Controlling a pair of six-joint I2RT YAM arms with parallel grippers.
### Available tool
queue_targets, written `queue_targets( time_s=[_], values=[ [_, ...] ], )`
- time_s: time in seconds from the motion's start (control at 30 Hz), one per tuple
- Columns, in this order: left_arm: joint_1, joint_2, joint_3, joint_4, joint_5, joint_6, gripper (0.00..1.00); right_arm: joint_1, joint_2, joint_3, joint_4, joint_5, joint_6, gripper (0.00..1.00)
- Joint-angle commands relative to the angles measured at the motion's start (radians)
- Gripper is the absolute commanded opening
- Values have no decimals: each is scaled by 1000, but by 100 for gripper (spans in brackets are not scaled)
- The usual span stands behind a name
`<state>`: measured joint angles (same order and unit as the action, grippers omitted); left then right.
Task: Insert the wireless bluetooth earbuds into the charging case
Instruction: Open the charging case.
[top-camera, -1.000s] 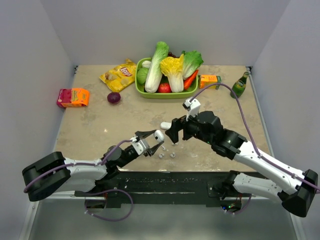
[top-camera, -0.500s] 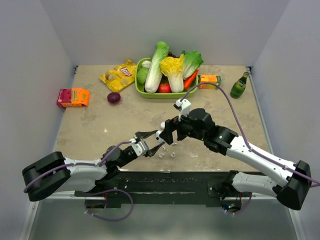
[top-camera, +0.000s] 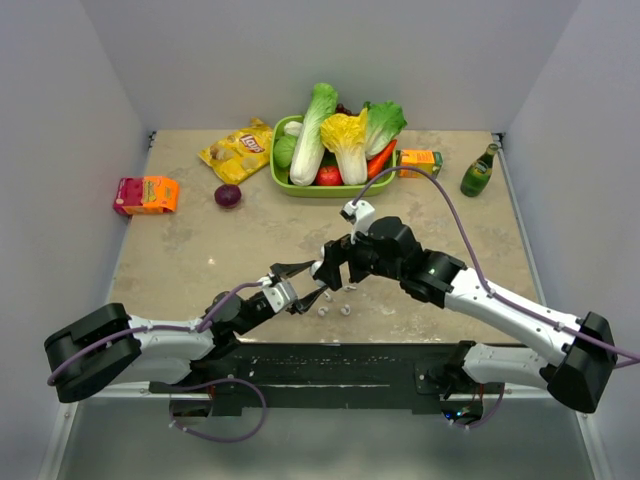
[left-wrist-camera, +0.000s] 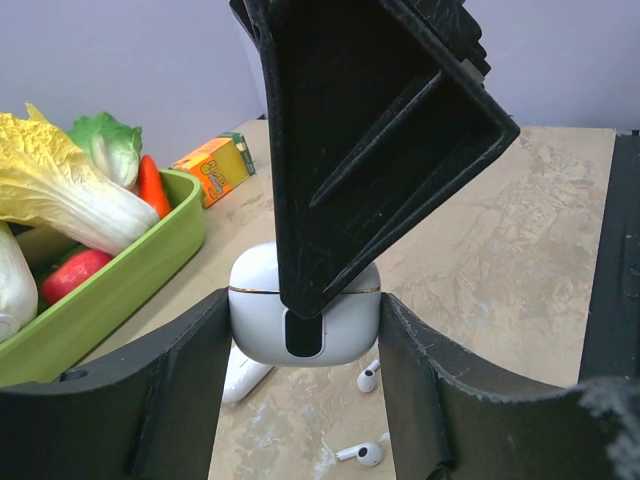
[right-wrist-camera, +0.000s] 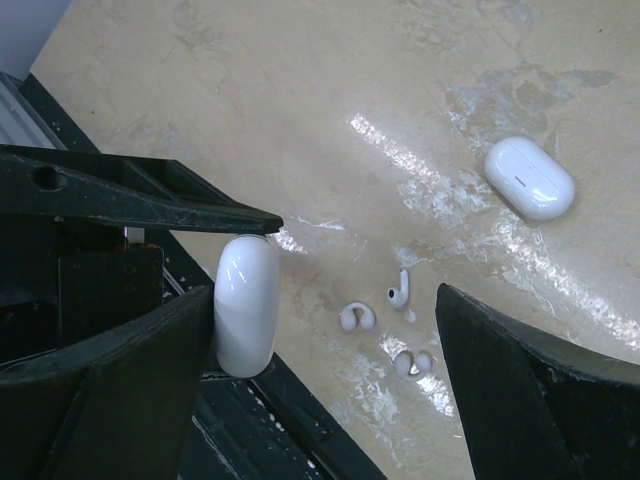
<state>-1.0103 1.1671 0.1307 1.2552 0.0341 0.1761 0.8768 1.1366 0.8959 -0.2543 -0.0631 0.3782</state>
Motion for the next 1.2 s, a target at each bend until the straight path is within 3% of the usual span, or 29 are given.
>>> queue_targets(
  time_s=[0.0,1.17],
  values=[
    [-8,-23,-5,95,7,-1,0,4,-32,3,35,43,24,94],
    [-28,-66,-31,101,-31,13,0,2,-123,-12,7,189,71,86]
  ],
)
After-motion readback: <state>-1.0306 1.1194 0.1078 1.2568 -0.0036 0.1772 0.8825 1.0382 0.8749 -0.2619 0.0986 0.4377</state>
